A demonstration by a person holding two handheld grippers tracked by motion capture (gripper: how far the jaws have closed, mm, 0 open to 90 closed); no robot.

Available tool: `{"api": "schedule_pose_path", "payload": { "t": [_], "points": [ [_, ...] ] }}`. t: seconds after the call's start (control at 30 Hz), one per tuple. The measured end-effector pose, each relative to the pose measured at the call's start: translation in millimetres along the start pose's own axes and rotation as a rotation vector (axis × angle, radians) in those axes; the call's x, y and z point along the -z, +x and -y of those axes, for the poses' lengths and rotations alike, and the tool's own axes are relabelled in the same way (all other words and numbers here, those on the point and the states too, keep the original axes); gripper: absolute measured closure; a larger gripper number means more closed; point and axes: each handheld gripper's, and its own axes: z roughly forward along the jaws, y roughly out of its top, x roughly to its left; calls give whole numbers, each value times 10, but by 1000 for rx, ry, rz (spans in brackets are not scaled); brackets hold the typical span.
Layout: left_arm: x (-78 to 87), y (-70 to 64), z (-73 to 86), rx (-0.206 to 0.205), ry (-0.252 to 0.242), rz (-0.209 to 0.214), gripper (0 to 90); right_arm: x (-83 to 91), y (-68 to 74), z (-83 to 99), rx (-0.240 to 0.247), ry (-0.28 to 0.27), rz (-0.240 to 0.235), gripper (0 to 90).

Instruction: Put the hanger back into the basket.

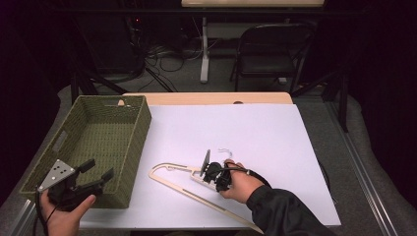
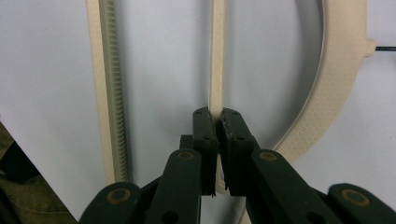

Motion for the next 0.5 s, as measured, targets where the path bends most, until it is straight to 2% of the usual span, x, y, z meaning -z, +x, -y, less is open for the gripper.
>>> {"api": "schedule_pose_path", "payload": {
  "t": [0.2, 0.33, 0.43, 0.5],
  "points": [
    [11, -26, -23, -8, -2, 8, 244, 142, 30, 59, 37, -70, 40, 859],
    [27, -49, -50, -10, -8, 13, 244, 280, 67, 111, 90, -122, 93, 859],
    [25, -74, -68, -17, -9, 23, 244, 334, 80, 147, 126, -145, 112, 859],
    [16, -93, -77, -21, -6, 26, 244, 348, 90, 160, 131, -140, 118, 859]
  ]
}}
